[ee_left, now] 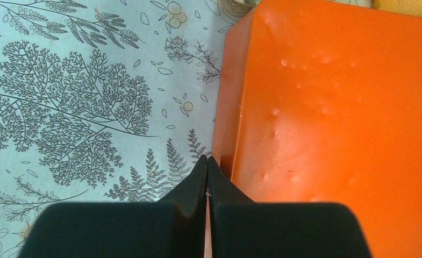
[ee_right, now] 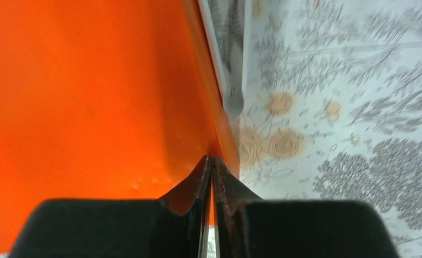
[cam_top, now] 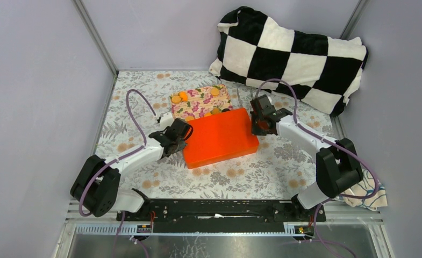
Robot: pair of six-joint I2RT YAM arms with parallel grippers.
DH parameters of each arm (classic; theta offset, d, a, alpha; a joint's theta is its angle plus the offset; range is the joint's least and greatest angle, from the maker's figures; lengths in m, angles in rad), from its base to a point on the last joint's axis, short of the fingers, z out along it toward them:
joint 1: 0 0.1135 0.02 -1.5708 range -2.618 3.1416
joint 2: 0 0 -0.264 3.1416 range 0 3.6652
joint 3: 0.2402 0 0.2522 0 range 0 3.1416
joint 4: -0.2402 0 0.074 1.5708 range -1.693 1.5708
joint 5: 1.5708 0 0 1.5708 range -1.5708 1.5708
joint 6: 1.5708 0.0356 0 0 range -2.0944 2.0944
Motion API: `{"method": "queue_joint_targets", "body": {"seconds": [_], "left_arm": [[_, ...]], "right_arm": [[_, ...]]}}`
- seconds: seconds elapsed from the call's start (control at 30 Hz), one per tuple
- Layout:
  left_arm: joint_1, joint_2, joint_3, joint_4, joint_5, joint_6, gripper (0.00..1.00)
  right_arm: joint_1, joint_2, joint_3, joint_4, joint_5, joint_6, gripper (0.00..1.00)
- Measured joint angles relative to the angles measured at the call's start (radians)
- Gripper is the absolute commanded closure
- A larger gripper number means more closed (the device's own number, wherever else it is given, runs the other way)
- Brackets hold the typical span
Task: Pack the cookies
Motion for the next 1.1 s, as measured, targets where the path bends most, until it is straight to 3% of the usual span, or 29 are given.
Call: {"method": "queue_joint_targets", "body": {"seconds": [0.47,0.9,1.03,1.1], "left_arm": [[0.000,-0.028,0.009,0.000,0.007,0.010,1.00],[0.000,-0.341,0.124,-0.066,-0.032,0.020,0.95],[0.000,-0.355,0.124,-0.070,-0.032,0.022,0.95],[0.000,-0.349,0.124,-0.072,-0.032,0.022,0.95]], "right_arm": [[0.005,-0.034,-0.045,-0.002,-0.055,0.015,0.86],[0.005,-0.276,0.064,-0.016,0.002,-0.023,0.77],[0.005,-0.278,0.064,-0.032,0.006,-0.032,0.73],[0.005,-0.278,0.064,-0.035,0.009,-0.040,0.63]]}}
